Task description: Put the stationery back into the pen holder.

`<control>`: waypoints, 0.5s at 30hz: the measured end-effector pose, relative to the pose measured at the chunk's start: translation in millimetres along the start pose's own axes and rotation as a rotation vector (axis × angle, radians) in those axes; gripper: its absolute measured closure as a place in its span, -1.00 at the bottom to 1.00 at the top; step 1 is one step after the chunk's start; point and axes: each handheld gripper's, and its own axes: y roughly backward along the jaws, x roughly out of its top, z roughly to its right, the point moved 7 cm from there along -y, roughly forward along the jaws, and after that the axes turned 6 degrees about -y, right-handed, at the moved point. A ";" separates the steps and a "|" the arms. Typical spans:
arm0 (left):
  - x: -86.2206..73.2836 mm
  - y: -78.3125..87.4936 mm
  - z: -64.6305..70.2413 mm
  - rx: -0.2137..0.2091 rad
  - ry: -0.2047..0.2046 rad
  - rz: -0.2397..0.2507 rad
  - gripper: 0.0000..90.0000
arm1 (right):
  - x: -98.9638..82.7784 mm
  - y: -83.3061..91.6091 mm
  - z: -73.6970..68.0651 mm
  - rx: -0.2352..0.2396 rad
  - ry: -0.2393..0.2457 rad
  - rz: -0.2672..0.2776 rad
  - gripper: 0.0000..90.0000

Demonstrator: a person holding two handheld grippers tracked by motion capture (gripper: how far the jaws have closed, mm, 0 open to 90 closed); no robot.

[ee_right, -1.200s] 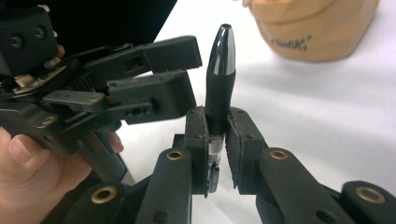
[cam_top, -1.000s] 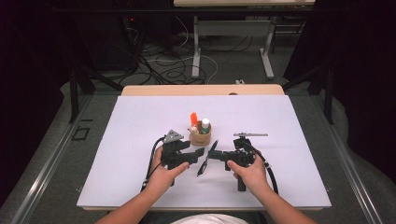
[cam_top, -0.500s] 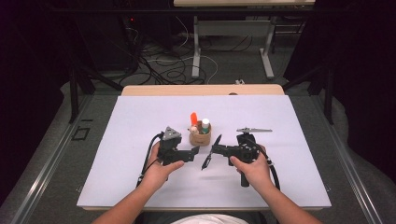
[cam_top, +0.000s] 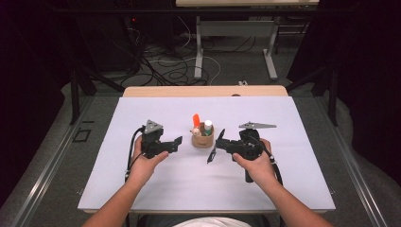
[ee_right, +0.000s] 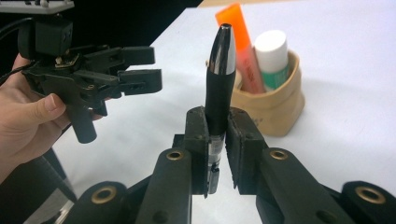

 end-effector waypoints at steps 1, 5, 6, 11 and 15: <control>-0.3 1.0 -4.0 0.008 0.007 0.000 -0.80 | 2.7 -0.2 -0.2 -0.006 0.003 0.008 0.76; -0.1 5.0 -16.5 0.021 0.050 0.016 -0.99 | 12.6 0.6 -1.9 -0.018 0.025 0.020 0.76; -0.1 6.4 -19.8 0.027 0.048 0.017 -0.99 | 15.0 0.4 -2.9 -0.023 0.031 0.022 0.76; -3.1 7.6 -28.9 0.025 0.085 0.021 -0.99 | 29.1 0.7 -6.2 -0.048 0.077 0.037 0.76; -4.0 7.3 -32.6 0.031 0.099 0.027 -0.99 | 40.7 -1.0 -7.4 -0.068 0.097 0.049 0.76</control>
